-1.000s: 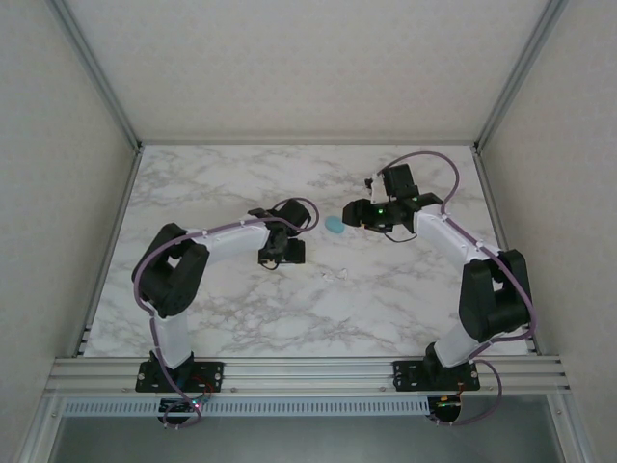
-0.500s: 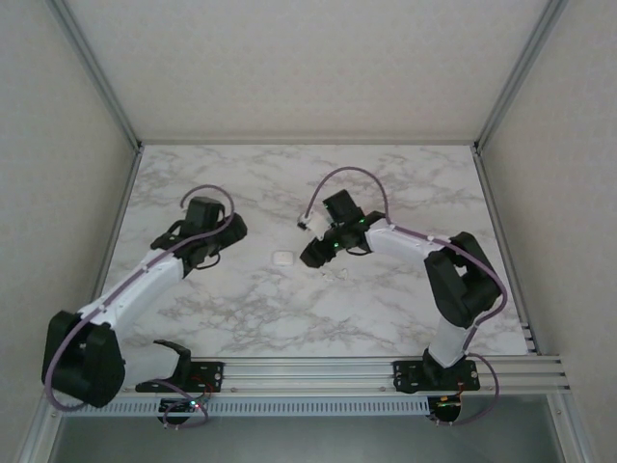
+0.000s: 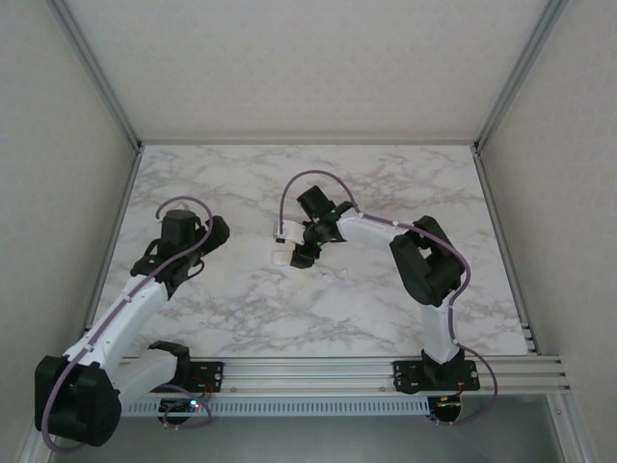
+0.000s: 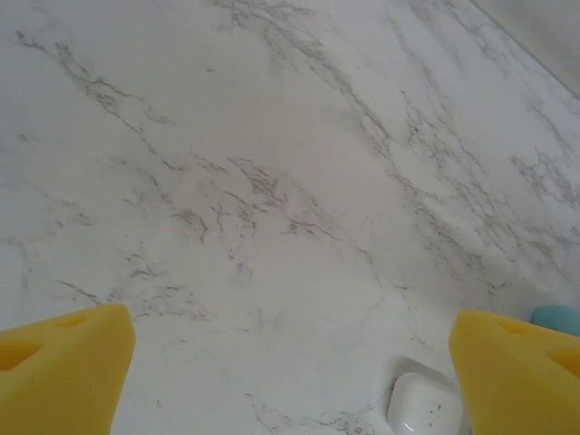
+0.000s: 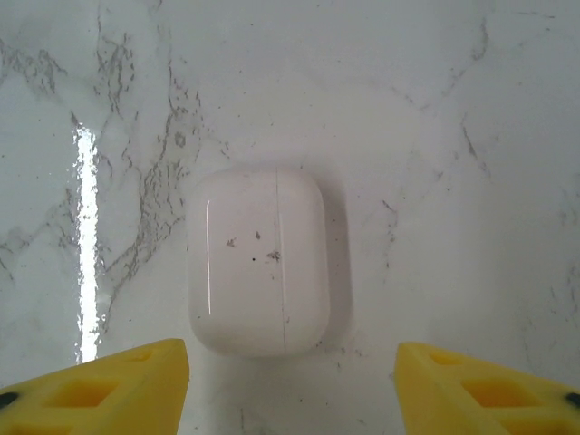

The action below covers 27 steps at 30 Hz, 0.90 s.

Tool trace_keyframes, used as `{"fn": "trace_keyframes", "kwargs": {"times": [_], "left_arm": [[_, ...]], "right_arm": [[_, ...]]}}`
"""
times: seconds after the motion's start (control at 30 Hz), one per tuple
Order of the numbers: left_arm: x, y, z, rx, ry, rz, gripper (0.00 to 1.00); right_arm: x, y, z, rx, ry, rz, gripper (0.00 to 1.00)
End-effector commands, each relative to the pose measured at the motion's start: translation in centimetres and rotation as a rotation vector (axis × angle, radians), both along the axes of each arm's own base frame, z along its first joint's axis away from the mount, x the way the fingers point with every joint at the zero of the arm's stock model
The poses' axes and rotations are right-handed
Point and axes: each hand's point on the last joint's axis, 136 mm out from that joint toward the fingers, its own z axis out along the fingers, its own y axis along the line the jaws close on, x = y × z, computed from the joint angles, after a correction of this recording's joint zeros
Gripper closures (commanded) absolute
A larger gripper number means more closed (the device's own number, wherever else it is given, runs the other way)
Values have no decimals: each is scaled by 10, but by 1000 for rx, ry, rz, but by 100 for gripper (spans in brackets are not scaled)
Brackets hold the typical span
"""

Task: Insert wireless bluetooth earbuds into charging case

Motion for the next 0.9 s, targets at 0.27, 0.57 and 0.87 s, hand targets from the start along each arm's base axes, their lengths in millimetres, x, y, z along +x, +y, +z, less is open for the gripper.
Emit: {"fn": "trace_keyframes", "kwargs": {"times": [0.27, 0.57, 0.87], "left_arm": [[-1, 6, -2, 29, -12, -1, 10], [-1, 6, -5, 28, -1, -6, 10], [5, -6, -6, -10, 3, -55, 11]], "right_arm": [[-22, 24, -17, -50, 60, 122, 37], [-14, 20, -34, -104, 50, 90, 41], [-13, 17, -30, -84, 18, 70, 58]]}}
